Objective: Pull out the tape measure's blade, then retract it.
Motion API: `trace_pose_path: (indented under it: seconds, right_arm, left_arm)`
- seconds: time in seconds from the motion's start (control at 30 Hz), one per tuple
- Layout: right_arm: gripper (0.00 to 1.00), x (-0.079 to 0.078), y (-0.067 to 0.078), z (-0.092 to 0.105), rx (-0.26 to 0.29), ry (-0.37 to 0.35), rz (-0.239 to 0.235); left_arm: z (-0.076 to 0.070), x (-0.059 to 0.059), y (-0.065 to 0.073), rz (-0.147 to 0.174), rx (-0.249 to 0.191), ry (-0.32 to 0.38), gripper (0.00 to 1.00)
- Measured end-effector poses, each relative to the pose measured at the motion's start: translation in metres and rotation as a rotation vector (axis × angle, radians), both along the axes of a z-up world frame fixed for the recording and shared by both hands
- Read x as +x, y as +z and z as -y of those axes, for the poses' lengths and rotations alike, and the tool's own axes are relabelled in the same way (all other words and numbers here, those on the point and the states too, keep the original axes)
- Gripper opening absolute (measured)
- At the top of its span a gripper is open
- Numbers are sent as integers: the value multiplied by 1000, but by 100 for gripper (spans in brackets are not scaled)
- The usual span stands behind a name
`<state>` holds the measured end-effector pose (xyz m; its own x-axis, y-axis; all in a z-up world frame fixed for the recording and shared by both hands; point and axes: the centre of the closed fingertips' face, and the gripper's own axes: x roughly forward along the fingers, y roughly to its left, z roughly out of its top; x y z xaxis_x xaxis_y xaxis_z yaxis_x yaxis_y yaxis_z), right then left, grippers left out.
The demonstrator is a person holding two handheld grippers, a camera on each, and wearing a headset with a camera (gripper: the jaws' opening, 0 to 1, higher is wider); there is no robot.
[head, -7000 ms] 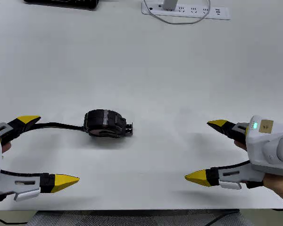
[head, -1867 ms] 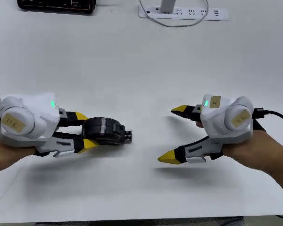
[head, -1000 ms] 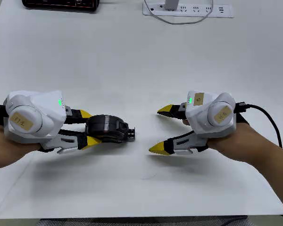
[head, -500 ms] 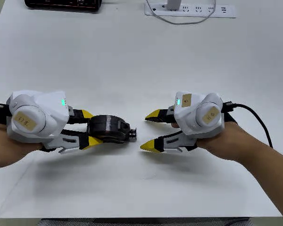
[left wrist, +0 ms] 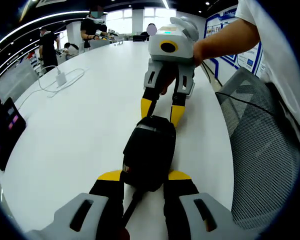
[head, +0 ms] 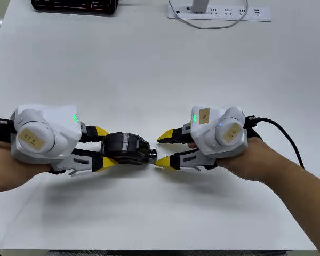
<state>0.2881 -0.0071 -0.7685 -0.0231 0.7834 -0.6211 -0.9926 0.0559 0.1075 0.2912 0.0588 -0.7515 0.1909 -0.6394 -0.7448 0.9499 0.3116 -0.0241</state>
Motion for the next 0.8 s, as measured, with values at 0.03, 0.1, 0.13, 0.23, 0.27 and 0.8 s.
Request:
trace_pose_path:
  seconds: [0.03, 0.1, 0.13, 0.23, 0.27, 0.8]
  right_arm:
    - [22, 0, 0, -1, 2, 4, 1]
    - [19, -1, -1, -2, 7, 14, 5]
    - [18, -2, -1, -2, 9, 17, 6]
    - [15, -2, -1, -3, 12, 24, 11]
    - [14, -2, -1, -4, 15, 27, 11]
    - [12, -4, -7, -7, 21, 66, 34]
  left_arm:
    - [0, 0, 0, -1, -1, 1, 25]
    - [0, 0, 0, -1, 0, 1, 25]
    - [0, 0, 0, -2, 0, 1, 25]
    - [0, 0, 0, -2, 1, -3, 25]
    - [0, 0, 0, -2, 2, -5, 25]
    - [0, 0, 0, -3, 6, -2, 25]
